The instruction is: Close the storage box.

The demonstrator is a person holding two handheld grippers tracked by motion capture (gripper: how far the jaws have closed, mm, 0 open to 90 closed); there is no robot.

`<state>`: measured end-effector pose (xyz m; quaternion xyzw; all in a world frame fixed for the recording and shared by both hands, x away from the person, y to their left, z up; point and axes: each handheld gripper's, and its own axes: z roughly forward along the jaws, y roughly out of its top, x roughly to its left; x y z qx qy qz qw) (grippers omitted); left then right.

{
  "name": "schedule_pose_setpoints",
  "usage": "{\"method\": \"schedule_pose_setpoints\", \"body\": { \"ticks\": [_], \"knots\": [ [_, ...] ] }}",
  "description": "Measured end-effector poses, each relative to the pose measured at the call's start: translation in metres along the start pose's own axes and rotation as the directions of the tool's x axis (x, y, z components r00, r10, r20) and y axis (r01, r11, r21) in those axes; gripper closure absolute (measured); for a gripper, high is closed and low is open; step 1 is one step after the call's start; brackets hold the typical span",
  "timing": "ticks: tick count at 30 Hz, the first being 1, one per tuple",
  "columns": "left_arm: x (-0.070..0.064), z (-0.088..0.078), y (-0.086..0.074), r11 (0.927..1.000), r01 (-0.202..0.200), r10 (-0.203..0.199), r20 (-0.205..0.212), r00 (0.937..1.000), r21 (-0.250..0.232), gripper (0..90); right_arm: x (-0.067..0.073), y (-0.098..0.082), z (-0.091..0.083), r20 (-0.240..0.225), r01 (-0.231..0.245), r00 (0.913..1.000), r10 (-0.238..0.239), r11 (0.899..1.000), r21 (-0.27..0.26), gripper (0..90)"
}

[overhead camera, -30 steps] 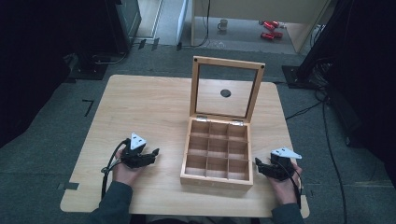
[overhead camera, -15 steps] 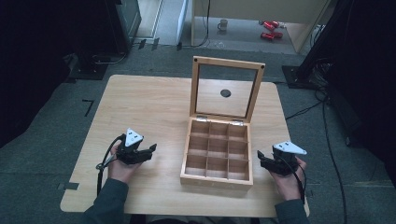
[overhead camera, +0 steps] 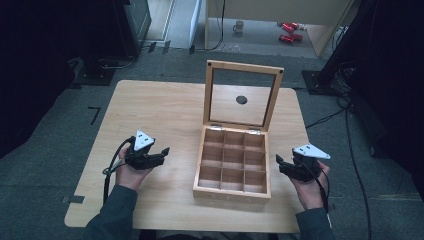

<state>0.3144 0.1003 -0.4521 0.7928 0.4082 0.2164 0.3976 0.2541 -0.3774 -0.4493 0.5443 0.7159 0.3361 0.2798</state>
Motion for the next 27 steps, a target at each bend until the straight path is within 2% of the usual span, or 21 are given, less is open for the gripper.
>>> {"method": "schedule_pose_setpoints", "body": {
  "ticks": [27],
  "knots": [
    [-0.002,0.001,0.043,0.9988,-0.027,0.028,0.026,0.9993,-0.040,37.2,0.006,0.040,-0.008,0.007,0.057,0.9983,-0.057,0.997,-0.044,36.0]
  ]
}}
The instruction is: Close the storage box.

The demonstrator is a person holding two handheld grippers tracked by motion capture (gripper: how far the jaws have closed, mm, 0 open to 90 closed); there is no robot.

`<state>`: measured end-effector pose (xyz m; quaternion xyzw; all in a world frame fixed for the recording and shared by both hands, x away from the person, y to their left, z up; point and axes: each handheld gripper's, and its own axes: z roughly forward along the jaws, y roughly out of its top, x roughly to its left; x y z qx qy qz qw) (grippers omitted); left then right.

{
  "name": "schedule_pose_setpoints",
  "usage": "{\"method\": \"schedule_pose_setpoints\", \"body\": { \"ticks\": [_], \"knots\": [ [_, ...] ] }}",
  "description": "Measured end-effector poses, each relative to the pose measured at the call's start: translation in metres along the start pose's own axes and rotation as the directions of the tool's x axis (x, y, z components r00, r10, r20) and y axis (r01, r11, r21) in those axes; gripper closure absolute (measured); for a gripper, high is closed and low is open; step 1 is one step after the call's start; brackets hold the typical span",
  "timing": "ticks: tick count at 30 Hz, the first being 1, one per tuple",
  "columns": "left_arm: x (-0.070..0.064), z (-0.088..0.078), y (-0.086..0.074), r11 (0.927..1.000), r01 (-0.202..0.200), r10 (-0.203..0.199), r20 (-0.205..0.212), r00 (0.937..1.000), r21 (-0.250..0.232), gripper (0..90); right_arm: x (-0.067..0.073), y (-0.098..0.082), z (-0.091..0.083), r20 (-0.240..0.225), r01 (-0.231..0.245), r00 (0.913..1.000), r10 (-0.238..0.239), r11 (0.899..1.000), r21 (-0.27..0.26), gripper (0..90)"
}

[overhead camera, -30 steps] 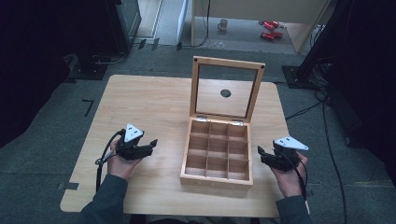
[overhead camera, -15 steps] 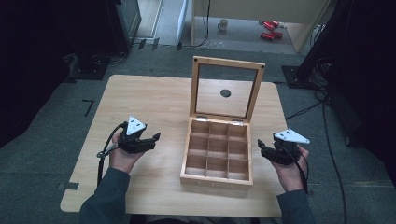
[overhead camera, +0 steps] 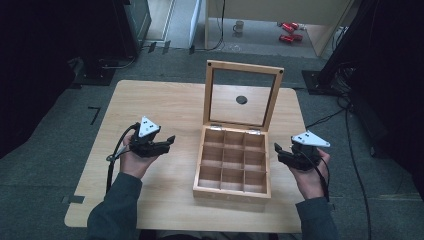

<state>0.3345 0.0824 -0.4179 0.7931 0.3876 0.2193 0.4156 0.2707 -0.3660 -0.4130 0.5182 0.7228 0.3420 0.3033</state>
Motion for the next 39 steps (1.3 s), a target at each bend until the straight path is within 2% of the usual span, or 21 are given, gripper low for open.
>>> {"method": "schedule_pose_setpoints", "body": {
  "ticks": [12,18,31,39],
  "knots": [
    [0.004,0.005,0.015,0.9998,0.016,-0.016,0.007,0.9998,-0.015,38.2,-0.003,0.019,0.004,0.004,0.009,1.0000,-0.008,1.000,-0.010,37.4],
    [0.006,0.007,0.019,0.9999,0.012,-0.012,0.002,0.9999,-0.011,39.1,-0.005,0.026,0.005,0.005,0.012,0.9999,-0.012,1.000,-0.019,38.6],
    [0.006,0.010,0.036,0.9993,0.004,-0.004,0.017,0.9999,-0.036,43.6,-0.006,0.039,0.009,0.012,0.024,0.9997,-0.023,0.999,-0.033,40.4],
    [0.006,0.017,0.047,0.9993,0.004,-0.003,0.020,0.9998,-0.036,41.9,-0.008,0.047,0.013,0.016,0.016,0.9997,-0.016,0.999,-0.037,40.7]
  ]
}}
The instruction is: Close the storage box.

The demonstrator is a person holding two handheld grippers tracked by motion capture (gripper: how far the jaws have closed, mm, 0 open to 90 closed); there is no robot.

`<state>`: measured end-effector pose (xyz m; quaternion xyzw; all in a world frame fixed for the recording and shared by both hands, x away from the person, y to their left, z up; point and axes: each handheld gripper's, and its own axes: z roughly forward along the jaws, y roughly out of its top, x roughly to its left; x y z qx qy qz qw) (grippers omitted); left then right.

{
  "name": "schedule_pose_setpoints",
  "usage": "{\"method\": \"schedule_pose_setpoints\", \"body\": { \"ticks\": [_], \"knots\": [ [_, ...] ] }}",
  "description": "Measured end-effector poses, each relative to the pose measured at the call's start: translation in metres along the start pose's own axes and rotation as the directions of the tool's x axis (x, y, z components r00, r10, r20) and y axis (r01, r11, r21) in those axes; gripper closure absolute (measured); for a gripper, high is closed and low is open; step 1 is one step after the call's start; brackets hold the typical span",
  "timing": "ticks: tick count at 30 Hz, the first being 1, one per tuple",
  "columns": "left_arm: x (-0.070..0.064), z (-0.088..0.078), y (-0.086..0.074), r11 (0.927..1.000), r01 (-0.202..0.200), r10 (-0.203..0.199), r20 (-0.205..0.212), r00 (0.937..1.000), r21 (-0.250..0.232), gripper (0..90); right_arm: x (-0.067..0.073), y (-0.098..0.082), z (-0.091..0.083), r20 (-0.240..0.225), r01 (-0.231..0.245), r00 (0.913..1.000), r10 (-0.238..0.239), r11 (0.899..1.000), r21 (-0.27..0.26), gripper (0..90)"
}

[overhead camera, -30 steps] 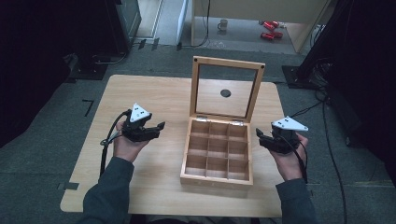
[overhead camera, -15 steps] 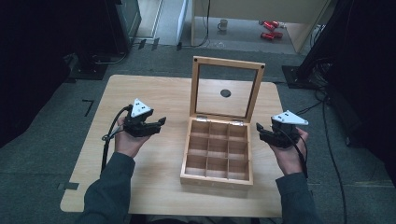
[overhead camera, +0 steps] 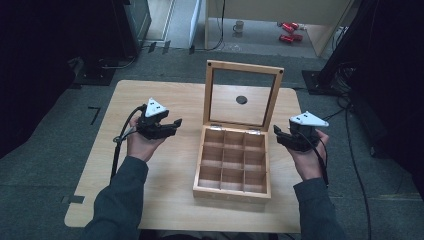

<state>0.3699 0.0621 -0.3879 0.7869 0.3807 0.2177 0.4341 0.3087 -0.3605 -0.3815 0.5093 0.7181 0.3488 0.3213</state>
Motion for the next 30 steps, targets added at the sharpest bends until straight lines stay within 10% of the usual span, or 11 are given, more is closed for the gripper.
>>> {"method": "schedule_pose_setpoints", "body": {
  "ticks": [30],
  "knots": [
    [-0.001,0.020,0.030,0.9998,0.009,-0.010,0.001,1.0000,0.019,39.7,-0.010,0.025,0.014,-0.015,-0.040,0.9991,0.039,0.999,-0.029,42.1]
  ]
}}
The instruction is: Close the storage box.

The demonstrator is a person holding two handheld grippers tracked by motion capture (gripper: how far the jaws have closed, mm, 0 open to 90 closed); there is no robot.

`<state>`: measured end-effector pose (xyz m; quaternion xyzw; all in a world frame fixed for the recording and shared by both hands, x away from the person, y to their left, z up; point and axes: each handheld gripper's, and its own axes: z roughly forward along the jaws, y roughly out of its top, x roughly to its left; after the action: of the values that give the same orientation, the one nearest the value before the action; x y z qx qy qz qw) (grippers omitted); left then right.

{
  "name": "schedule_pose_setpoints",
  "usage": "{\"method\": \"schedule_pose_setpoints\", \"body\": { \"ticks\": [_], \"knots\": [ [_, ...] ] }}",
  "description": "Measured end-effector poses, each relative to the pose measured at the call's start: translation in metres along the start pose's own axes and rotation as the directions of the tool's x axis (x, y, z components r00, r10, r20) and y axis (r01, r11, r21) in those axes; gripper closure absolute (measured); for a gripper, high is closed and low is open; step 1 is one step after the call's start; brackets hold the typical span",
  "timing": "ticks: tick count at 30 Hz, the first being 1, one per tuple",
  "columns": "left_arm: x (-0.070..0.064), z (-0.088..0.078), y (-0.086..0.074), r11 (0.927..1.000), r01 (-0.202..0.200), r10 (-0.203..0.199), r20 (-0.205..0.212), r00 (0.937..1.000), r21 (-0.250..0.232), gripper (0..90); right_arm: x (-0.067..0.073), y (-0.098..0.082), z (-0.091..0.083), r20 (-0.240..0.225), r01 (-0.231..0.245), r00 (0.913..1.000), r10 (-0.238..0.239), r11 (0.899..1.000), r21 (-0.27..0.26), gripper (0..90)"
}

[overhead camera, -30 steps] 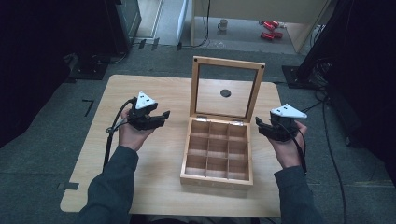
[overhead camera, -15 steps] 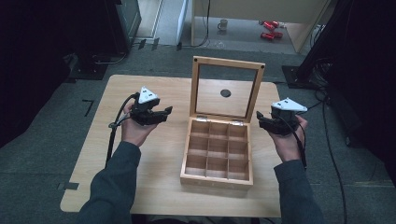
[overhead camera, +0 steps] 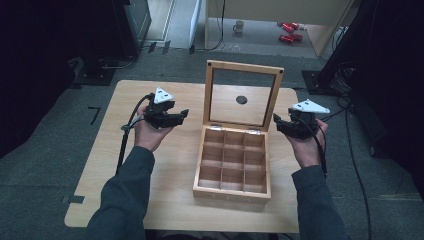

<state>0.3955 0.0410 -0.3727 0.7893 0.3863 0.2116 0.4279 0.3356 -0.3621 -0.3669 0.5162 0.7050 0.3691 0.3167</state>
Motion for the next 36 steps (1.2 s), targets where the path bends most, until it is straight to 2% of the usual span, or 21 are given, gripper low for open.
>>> {"method": "schedule_pose_setpoints", "body": {
  "ticks": [8,11,17,25,28,30,33,36],
  "knots": [
    [-0.004,0.007,0.004,1.0000,0.001,-0.001,-0.003,1.0000,-0.004,39.1,0.000,0.007,0.004,-0.003,0.001,1.0000,-0.001,1.000,-0.002,43.3],
    [-0.005,0.010,0.007,0.9998,0.014,-0.014,-0.001,0.9999,-0.011,38.1,0.001,0.011,0.006,-0.003,0.004,1.0000,-0.004,1.000,-0.006,43.6],
    [-0.011,0.017,0.017,0.9996,0.015,-0.015,-0.002,0.9999,-0.025,38.3,-0.001,0.013,0.013,0.004,-0.004,1.0000,0.004,1.000,-0.004,44.0],
    [-0.016,0.029,0.028,0.9987,0.036,-0.036,-0.002,0.9994,-0.037,38.9,-0.003,0.019,0.022,0.013,-0.009,0.9999,0.009,1.000,-0.009,43.9],
    [-0.019,0.035,0.033,0.9979,0.048,-0.048,0.002,0.9988,-0.044,39.2,-0.005,0.022,0.025,0.000,-0.025,0.9997,0.025,1.000,-0.019,43.9],
    [-0.024,0.042,0.036,0.9988,0.039,-0.040,-0.004,0.9992,-0.030,39.1,-0.008,0.022,0.029,-0.013,-0.059,0.9982,0.059,0.998,-0.026,43.9],
    [-0.025,0.045,0.039,0.9987,0.041,-0.042,-0.009,0.9991,-0.030,39.2,-0.008,0.021,0.032,-0.011,-0.062,0.9980,0.062,0.998,-0.021,43.8],
    [-0.029,0.050,0.043,0.9990,0.036,-0.036,0.004,0.9993,-0.025,39.8,-0.009,0.021,0.037,-0.025,-0.078,0.9967,0.078,0.997,-0.021,43.8]
  ]
}}
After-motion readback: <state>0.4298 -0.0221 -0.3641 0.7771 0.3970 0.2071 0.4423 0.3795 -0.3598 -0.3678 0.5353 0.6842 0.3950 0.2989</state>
